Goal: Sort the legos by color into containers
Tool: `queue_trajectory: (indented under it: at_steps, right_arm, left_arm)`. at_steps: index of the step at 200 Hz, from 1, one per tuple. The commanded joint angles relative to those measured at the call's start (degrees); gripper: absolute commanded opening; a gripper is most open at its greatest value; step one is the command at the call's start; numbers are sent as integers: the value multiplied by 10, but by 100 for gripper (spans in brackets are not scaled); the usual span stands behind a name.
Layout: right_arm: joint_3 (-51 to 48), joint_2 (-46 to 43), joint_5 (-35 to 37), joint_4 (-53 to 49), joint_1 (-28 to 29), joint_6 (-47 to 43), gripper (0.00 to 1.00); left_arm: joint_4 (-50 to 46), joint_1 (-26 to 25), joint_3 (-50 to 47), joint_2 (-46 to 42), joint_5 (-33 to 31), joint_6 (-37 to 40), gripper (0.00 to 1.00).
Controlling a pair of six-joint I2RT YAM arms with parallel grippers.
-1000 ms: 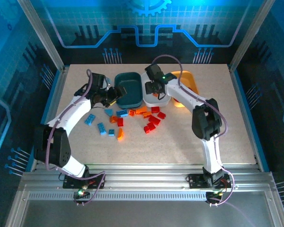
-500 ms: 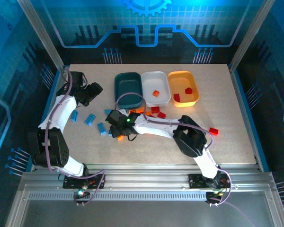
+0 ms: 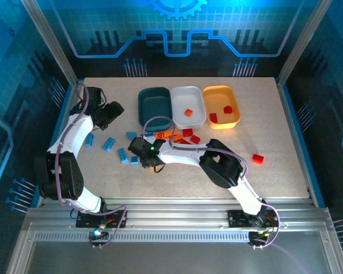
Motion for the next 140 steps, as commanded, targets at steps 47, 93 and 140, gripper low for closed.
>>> queue_trajectory:
  at_steps: [47,93,140]
  right_arm:
    - [-75,-197,155,24,-26,-128,19]
    - [5,-126,34,61,-213,-224,21]
    - [175,9,-24,-40,-312,-249,20]
  left_arm:
    - [16,3,3,15,38,-4,77]
    - [71,-51,-18,18,124,-34,76]
    - [48,-156,5,30,126,-6,76]
